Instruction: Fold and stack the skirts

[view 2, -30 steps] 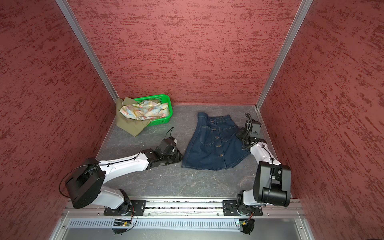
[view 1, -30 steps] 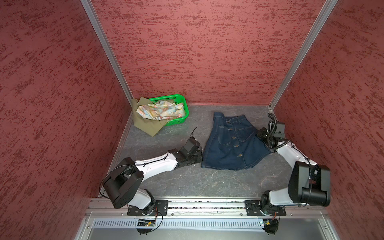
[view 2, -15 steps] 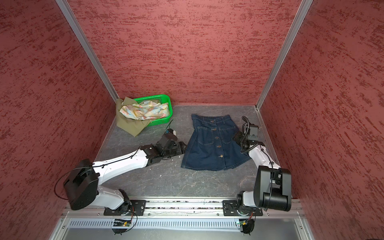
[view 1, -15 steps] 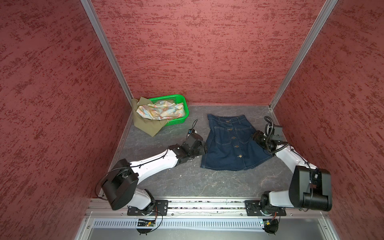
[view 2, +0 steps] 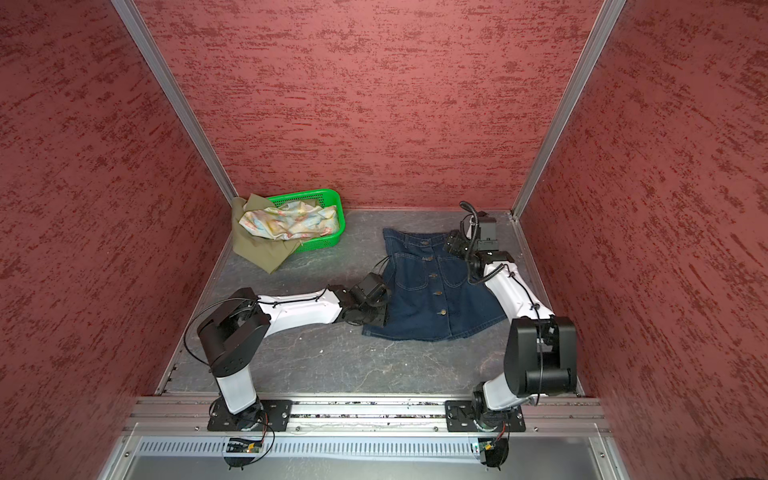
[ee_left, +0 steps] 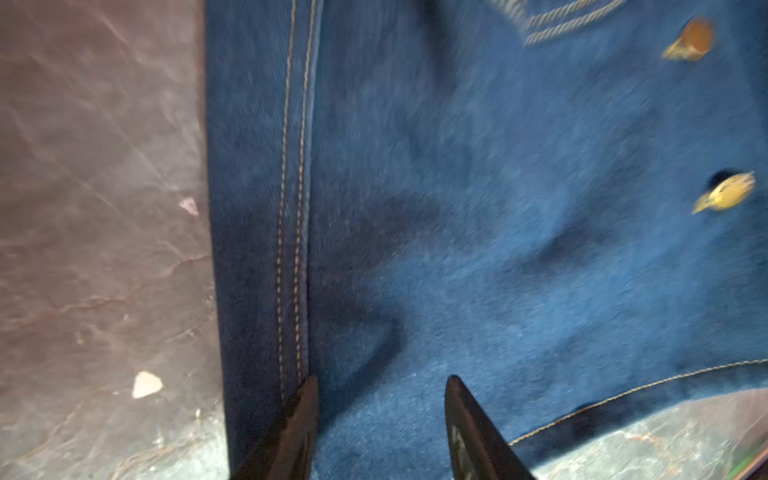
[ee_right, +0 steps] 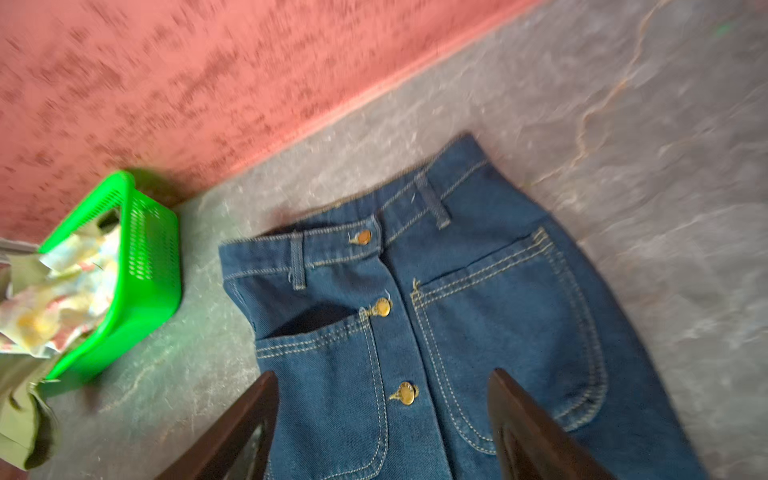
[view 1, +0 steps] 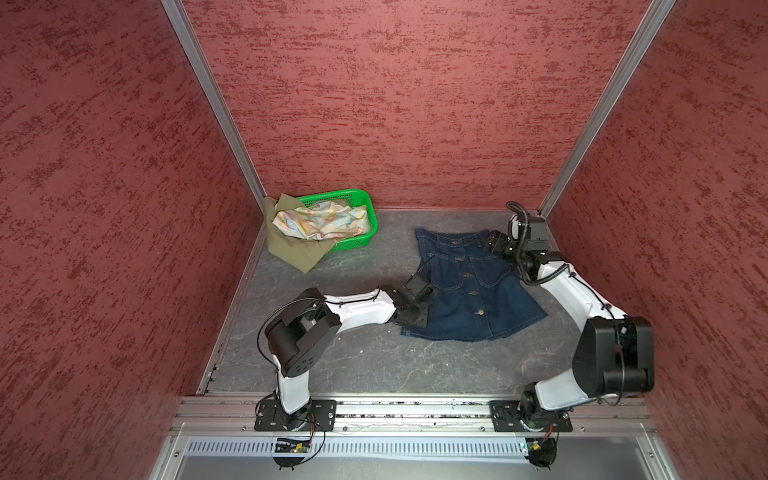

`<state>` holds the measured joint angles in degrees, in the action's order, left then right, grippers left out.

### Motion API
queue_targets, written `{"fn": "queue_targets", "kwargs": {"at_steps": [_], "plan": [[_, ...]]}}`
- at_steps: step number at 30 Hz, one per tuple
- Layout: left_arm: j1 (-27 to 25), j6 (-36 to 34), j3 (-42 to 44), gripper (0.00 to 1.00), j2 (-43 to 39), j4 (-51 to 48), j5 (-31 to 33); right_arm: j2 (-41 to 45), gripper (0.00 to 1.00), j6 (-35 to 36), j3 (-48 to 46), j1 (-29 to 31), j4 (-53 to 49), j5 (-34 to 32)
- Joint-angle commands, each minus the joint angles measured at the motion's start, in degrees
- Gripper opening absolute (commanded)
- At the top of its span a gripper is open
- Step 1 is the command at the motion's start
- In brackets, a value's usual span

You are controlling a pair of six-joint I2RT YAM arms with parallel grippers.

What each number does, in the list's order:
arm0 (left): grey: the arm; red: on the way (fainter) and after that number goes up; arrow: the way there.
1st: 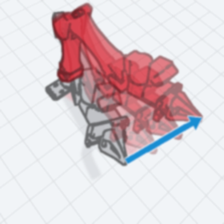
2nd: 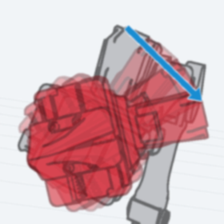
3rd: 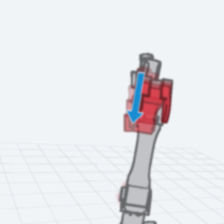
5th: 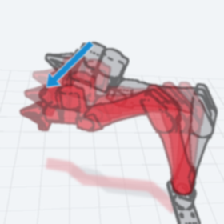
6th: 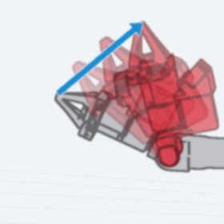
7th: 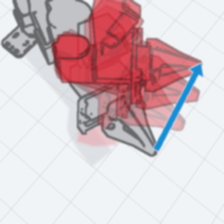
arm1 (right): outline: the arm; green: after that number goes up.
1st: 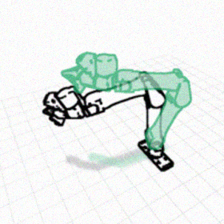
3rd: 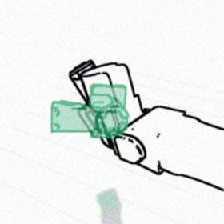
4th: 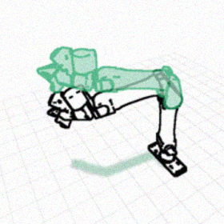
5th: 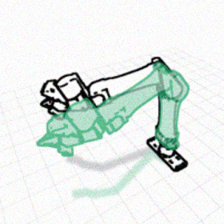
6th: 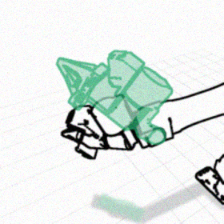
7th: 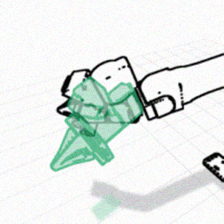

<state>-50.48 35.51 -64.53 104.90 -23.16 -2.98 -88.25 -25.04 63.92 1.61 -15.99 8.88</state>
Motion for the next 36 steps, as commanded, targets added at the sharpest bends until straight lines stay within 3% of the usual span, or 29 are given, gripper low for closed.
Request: {"fn": "queue_targets", "kwargs": {"at_steps": [1, 6, 10, 14, 16, 17, 20, 23, 29, 36], "plan": [[3.1, 1.2, 3.1, 0.44, -1.0, -1.0, -7.0, -0.5, 0.81, -0.4, 0.4, 0.4, 0.0, -1.7], [6.3, 2.9, 11.8, 0.15, -7.6, -3.3, -8.4, 1.5, 0.81, 0.4, -0.1, 1.0, -1.1, -3.2], [6.5, 5.2, 19.1, 0.04, -15.2, -6.1, -6.8, 3.2, 0.81, 0.3, -1.9, 1.5, -1.0, -4.8], [5.5, 8.7, 24.7, 0.04, -24.2, -8.9, -4.6, 3.4, 0.81, 0.0, -3.6, 2.5, -0.1, -4.8], [4.5, 9.7, 25.0, 0.15, -29.2, -11.8, -1.7, 3.0, 0.81, 0.0, -4.3, 2.8, 0.2, -4.8], [4.2, 9.8, 24.7, 0.30, -31.7, -13.0, 0.1, 2.9, 0.81, 0.0, -4.4, 2.8, 0.3, -4.8], [4.5, 8.1, 21.2, 0.37, -36.5, -13.9, 4.1, 2.4, 0.81, -0.1, -4.7, 2.9, 0.5, -4.4], [5.6, 2.9, 14.9, 0.58, -35.1, -10.4, 6.8, 2.2, 0.81, -0.5, -5.0, 2.9, 0.7, -3.3], [9.3, -9.7, -1.1, 0.64, -15.7, -3.3, 4.6, -0.6, 0.81, -1.5, -5.1, 1.3, 2.6, 0.2], [13.2, -18.1, -18.4, 0.68, 4.7, -1.6, 3.7, -1.3, 0.81, -1.8, -5.6, -0.3, 5.4, 2.6]]}}
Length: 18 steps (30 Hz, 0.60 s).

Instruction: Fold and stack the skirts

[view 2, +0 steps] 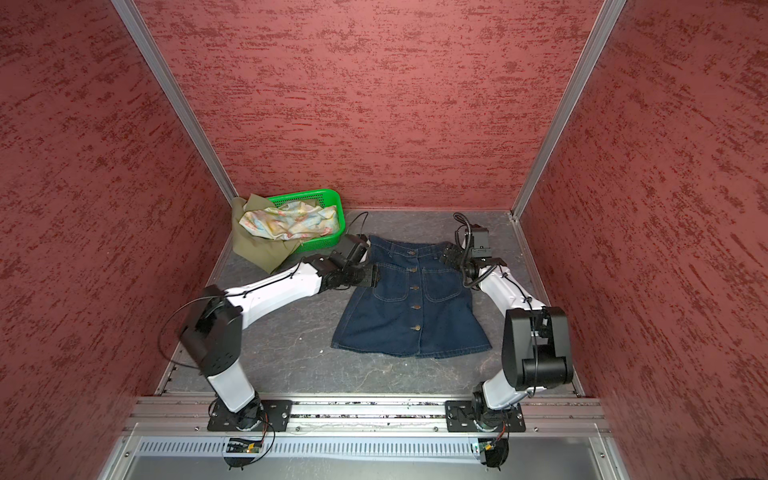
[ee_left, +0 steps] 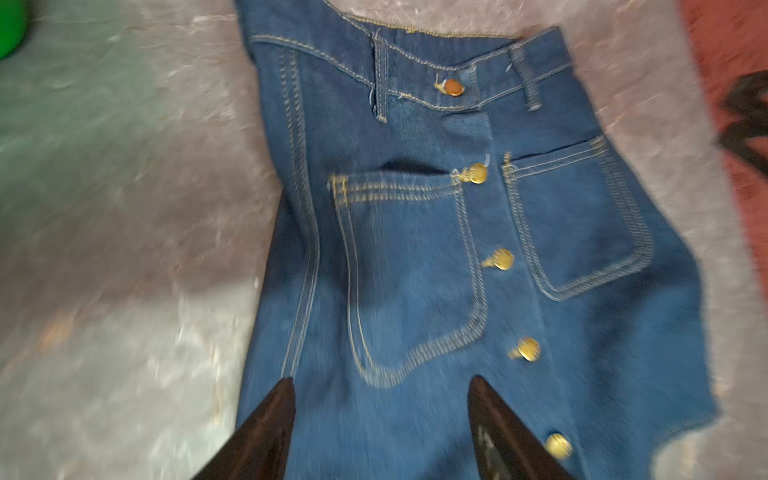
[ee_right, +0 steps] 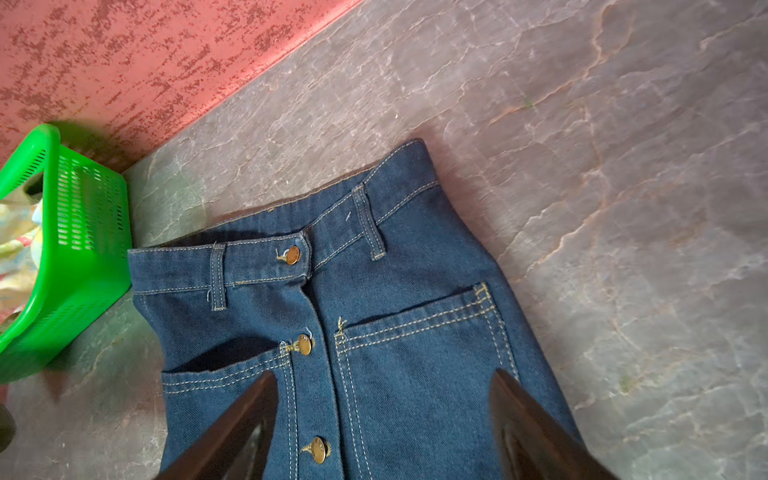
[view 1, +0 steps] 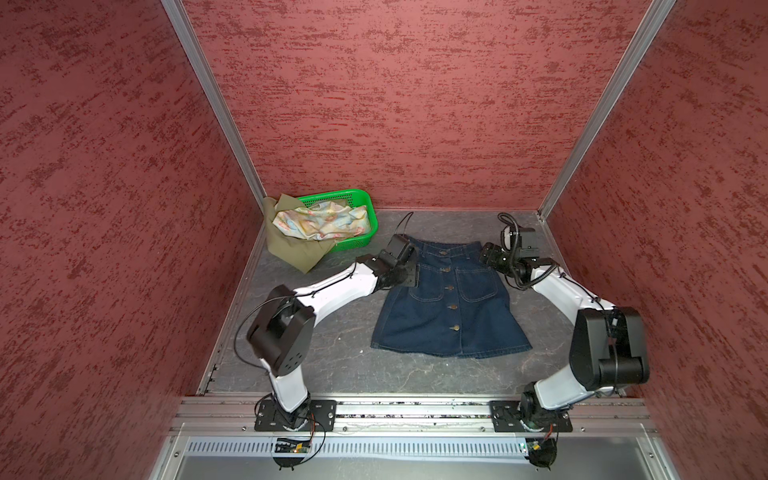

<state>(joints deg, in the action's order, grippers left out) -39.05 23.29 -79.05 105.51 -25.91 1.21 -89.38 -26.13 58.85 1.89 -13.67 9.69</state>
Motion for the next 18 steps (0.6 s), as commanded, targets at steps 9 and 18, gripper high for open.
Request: {"fn": "queue_targets", "kwargs": {"at_steps": [9, 18], "plan": [[7.1, -9.5, -18.8, 0.67, 21.1, 0.8, -0.5, 0.8, 0.81, 0.9, -1.7, -0.7, 4.4, 1.8], [9.3, -10.4, -37.2, 0.30, 31.6, -1.5, 4.8, 0.5, 0.81, 1.7, -4.1, -0.7, 5.2, -0.5]]}}
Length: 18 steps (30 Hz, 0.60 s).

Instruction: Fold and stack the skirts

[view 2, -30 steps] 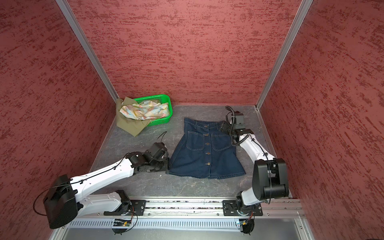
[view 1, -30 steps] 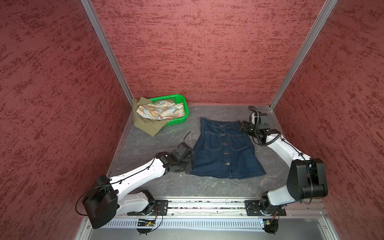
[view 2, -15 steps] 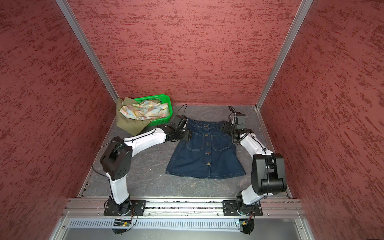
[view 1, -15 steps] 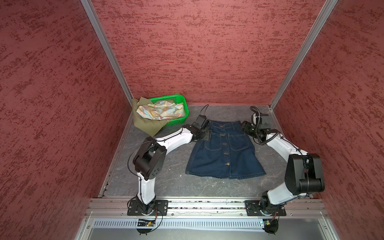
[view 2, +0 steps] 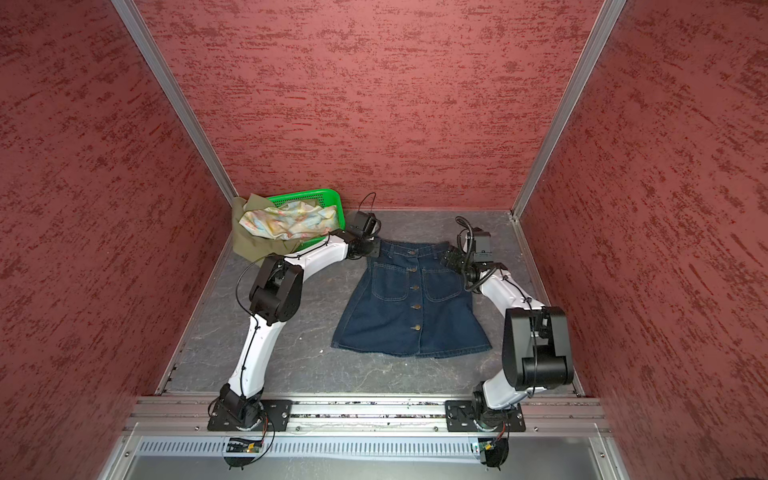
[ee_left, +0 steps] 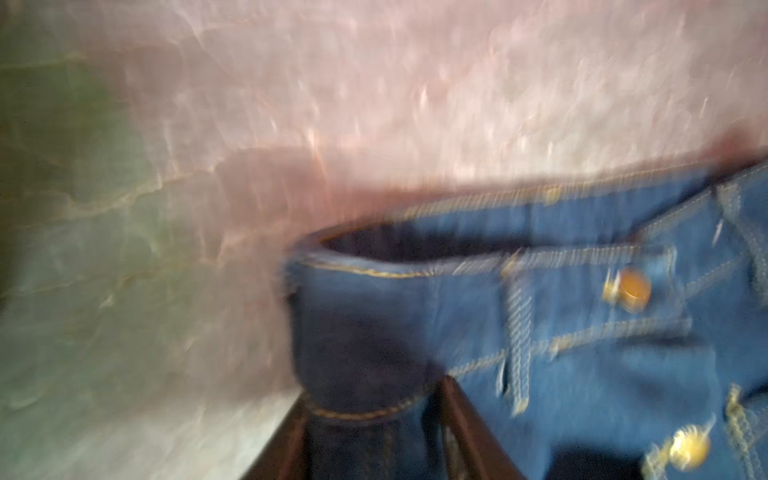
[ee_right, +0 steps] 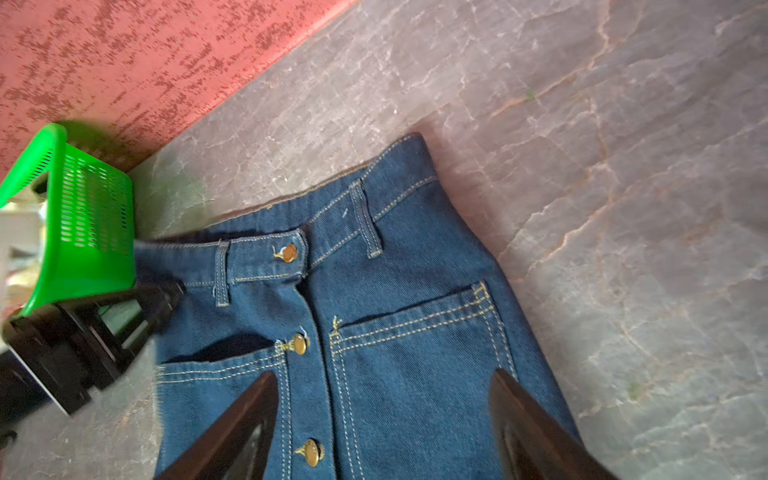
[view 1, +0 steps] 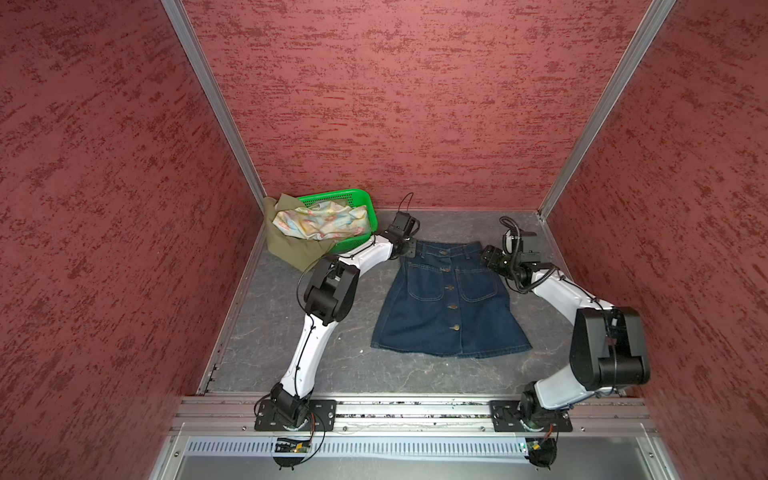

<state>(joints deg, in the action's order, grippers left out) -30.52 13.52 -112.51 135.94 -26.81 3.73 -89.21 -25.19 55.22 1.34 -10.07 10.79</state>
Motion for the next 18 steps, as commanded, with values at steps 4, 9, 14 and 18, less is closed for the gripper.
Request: {"fn": "queue_targets", "kwargs": {"at_steps": [4, 9, 14, 18], "plan": [[1.6, -0.4, -6.1, 0.00, 1.7, 0.5, 2.7, -1.5, 0.81, 1.7, 0.0, -0.2, 1.6, -3.4], [3.2, 1.7, -6.1, 0.00, 0.8, 0.3, 3.2, -4.4, 0.81, 2.2, 1.3, -0.7, 2.0, -3.5], [4.7, 4.6, -7.0, 0.61, 0.6, -2.5, 2.5, -7.0, 0.80, 2.1, 2.5, -0.7, 2.9, -2.2], [4.4, 4.2, -4.3, 0.76, -3.4, -1.8, 3.2, -7.0, 0.80, 2.0, 2.3, -0.7, 3.2, -2.0]]}}
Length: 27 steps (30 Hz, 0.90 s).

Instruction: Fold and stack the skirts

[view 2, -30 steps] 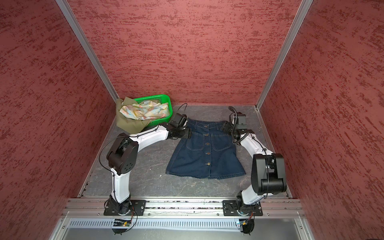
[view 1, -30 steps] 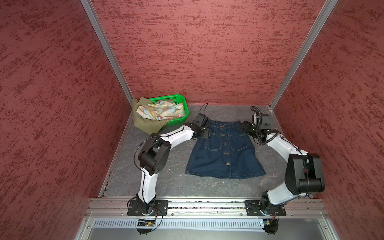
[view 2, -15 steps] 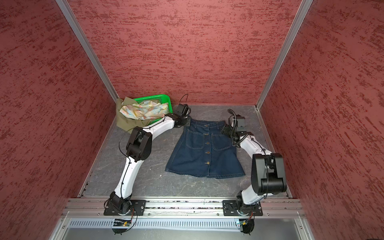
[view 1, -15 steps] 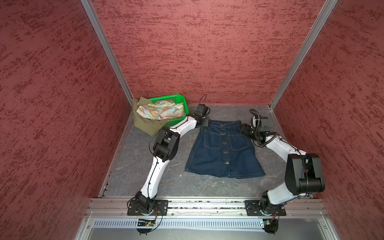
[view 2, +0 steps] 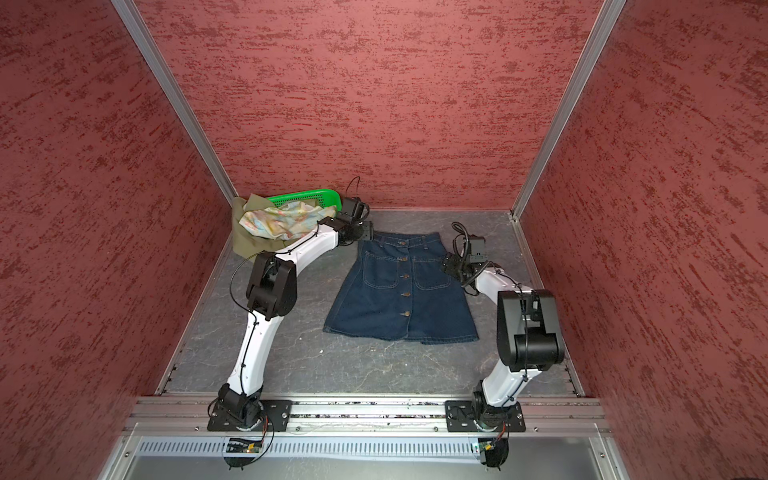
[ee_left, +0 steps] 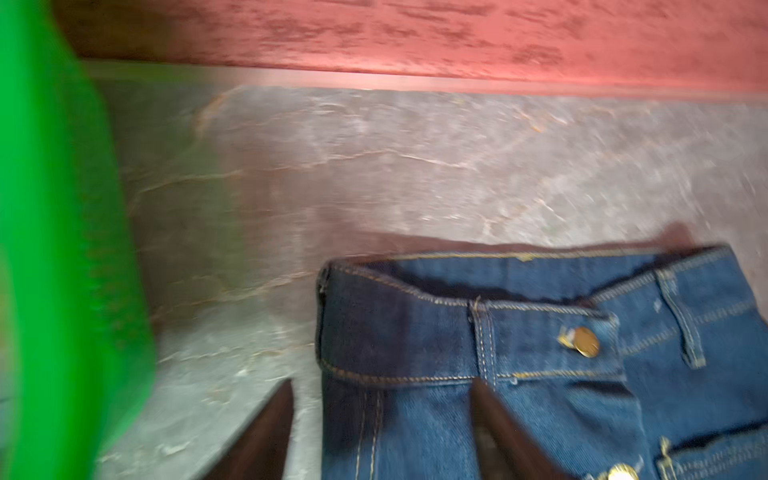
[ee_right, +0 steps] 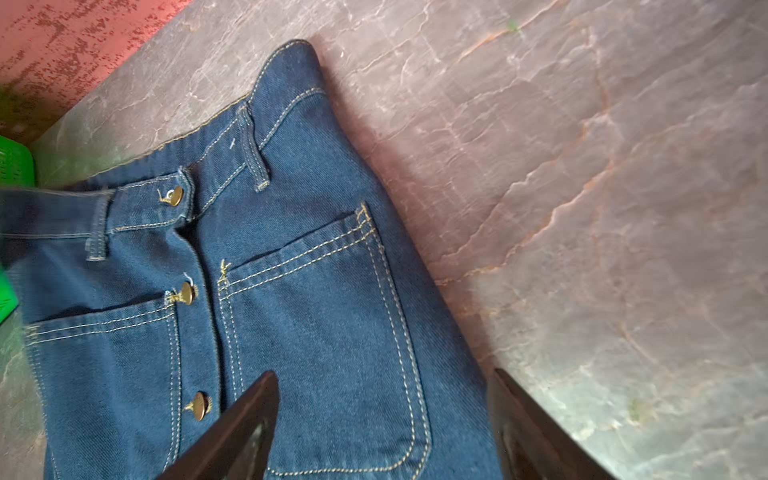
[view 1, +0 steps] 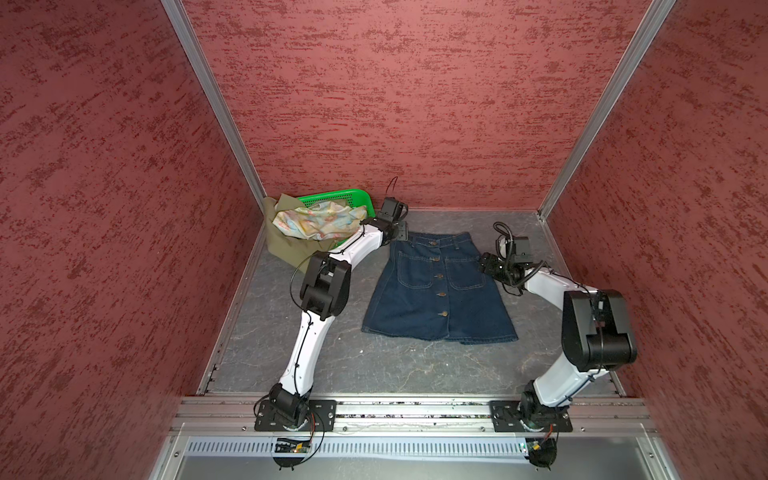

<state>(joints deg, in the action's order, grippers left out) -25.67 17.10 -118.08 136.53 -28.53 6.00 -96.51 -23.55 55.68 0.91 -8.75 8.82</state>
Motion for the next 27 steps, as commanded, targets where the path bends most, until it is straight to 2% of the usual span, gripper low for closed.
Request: {"fn": "queue_targets", "kwargs": {"at_steps": [1, 7, 14, 21, 27], "plan": [[-0.6, 0.3, 2.4, 0.79, -5.3, 0.2, 1.1, 0.5, 0.80, 0.4, 1.7, -0.2, 1.9, -0.1], [-3.7, -1.7, 17.3, 0.83, -17.0, 4.0, 2.0, 1.6, 0.80, -0.1, -0.2, -0.2, 0.6, -2.0], [-7.9, -2.9, 33.0, 0.84, -26.4, -0.2, 3.2, 4.6, 0.81, -3.0, -3.7, -0.4, -3.5, -3.1], [-8.1, -0.2, 45.1, 0.85, -30.2, -3.1, 2.0, 12.3, 0.80, -5.8, -9.2, -1.1, -8.4, -6.9], [-6.8, 1.5, 49.9, 0.85, -31.0, -3.8, -0.7, 16.2, 0.79, -8.4, -13.5, -1.9, -10.4, -6.6]]}}
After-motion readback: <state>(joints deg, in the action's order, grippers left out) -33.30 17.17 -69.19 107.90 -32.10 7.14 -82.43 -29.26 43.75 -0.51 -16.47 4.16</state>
